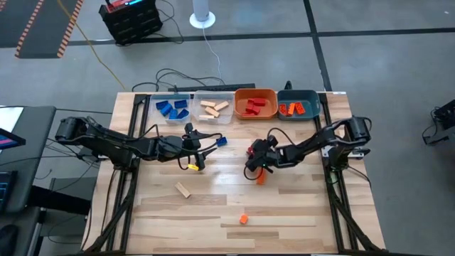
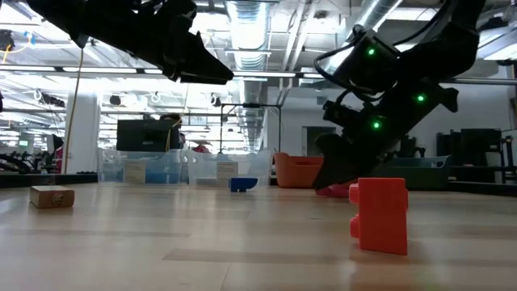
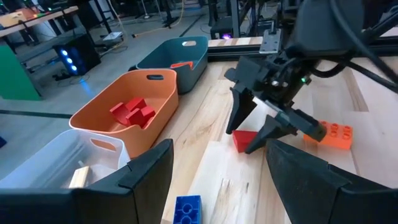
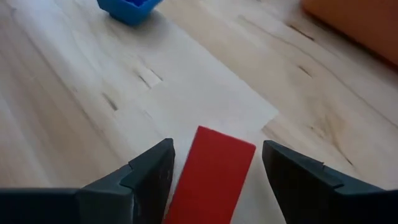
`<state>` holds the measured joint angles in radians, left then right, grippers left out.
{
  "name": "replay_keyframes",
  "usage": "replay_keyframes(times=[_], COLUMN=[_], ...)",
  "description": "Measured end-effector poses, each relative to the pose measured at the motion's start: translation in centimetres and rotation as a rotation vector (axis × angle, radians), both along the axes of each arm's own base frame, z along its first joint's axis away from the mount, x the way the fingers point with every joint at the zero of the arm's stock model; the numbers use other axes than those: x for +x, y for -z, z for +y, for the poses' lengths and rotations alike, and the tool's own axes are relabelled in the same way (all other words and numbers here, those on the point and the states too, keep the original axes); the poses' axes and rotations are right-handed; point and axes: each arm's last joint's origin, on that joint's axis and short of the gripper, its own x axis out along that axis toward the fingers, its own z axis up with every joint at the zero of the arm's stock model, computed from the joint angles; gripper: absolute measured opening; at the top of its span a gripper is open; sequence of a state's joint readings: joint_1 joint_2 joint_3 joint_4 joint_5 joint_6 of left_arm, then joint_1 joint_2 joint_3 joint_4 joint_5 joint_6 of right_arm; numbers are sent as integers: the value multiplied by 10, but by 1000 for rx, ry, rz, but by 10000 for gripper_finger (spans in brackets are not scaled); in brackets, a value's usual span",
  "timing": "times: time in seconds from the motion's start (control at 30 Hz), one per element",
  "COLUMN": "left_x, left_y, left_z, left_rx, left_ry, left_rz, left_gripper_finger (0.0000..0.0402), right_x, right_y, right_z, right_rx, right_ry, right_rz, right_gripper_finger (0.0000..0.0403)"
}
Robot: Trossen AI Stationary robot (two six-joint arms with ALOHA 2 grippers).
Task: Sort blocks
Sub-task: Put the red block into the orange bin
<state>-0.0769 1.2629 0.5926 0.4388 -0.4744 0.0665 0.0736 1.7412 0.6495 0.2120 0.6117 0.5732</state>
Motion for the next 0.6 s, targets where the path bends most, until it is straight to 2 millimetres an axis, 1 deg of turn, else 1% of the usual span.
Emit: replay_keyframes(times=[0.07,0.13,0.33,0.43,0.5,0.53,0.6], left_x=[0,0,0,0,0,0,0], left_y=[0,0,0,0,0,0,0], left_z=[0,0,-1,-1,-1,-1,-1], left_rx=[0,-1,-3,-3,-3,-7,-10], left_ry=[0,0,2,2,2,1,0], left_rz=[0,-1,-2,-2,-2,-4,-5], left_gripper_finger=[249,249,249,249,249,249,249], right_x=[0,0,1,1,-1,-2,-4], right_y=[0,1,1,0,-4,-8,-23], right_z=[-4,-6,-12,-11,-10,-9,-9], right_rx=[10,8,66,71,79,90,87], right_ry=[-3,-13,-63,-77,-110,-134,-167], right_rz=[7,18,34,36,50,49,19], right_gripper_finger=[268,251,156,156,156,156,156])
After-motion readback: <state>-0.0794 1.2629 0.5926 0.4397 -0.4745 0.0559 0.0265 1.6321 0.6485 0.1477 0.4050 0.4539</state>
